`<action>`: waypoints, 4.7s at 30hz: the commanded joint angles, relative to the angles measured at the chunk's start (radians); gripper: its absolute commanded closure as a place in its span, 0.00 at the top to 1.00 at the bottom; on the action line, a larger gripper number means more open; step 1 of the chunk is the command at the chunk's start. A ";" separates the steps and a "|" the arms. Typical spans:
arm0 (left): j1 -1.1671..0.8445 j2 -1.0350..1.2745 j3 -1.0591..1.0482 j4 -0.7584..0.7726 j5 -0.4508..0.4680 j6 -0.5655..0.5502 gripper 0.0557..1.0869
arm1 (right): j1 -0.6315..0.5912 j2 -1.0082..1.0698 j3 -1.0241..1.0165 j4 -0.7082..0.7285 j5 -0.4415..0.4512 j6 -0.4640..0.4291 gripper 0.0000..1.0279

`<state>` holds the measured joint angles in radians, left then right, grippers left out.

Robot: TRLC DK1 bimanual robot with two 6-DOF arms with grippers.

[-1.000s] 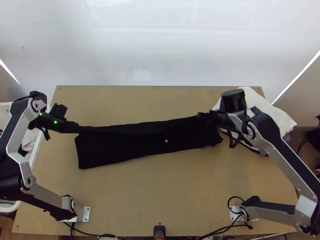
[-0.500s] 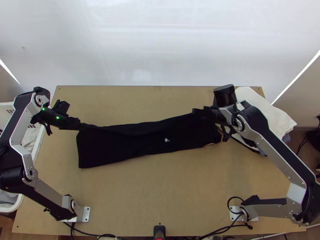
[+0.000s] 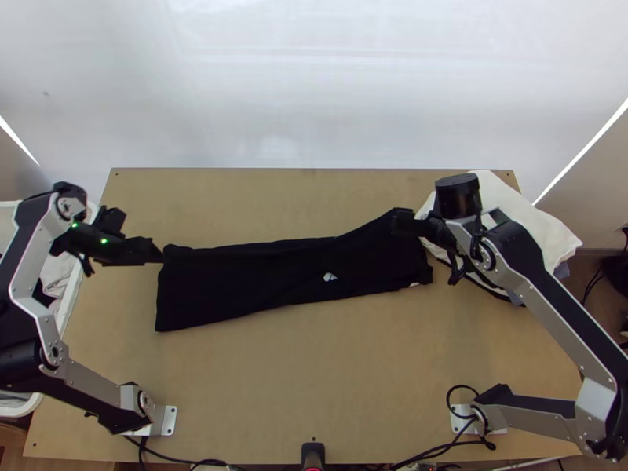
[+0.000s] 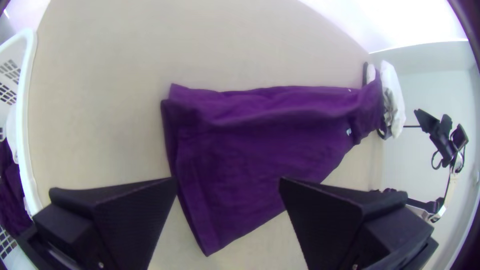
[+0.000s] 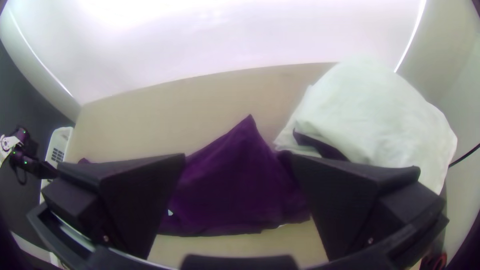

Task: Fold the t-shirt

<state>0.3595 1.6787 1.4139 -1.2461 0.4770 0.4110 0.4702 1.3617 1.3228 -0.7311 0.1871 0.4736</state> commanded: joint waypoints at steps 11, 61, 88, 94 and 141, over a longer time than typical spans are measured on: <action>0.176 0.010 -0.158 -0.039 0.123 0.029 0.96 | 0.125 0.099 0.064 0.001 -0.172 0.097 0.96; -0.044 0.168 -0.230 0.310 0.281 0.120 0.03 | 0.074 0.025 0.079 -0.028 -0.202 0.066 0.96; 0.539 0.314 -0.012 0.014 0.396 0.315 0.03 | 0.065 0.011 0.058 -0.031 -0.204 0.042 0.96; 0.542 0.342 0.002 -0.096 0.451 0.397 0.03 | 0.062 -0.026 0.030 -0.034 -0.204 0.040 0.96; -0.752 0.101 0.473 0.017 -0.416 -0.385 0.03 | 0.021 -0.171 -0.048 -0.033 -0.204 0.049 0.96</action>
<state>-0.1951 1.7058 1.8156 -1.2007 0.0662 0.1066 0.5156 1.2205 1.2861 -0.7597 -0.0174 0.5262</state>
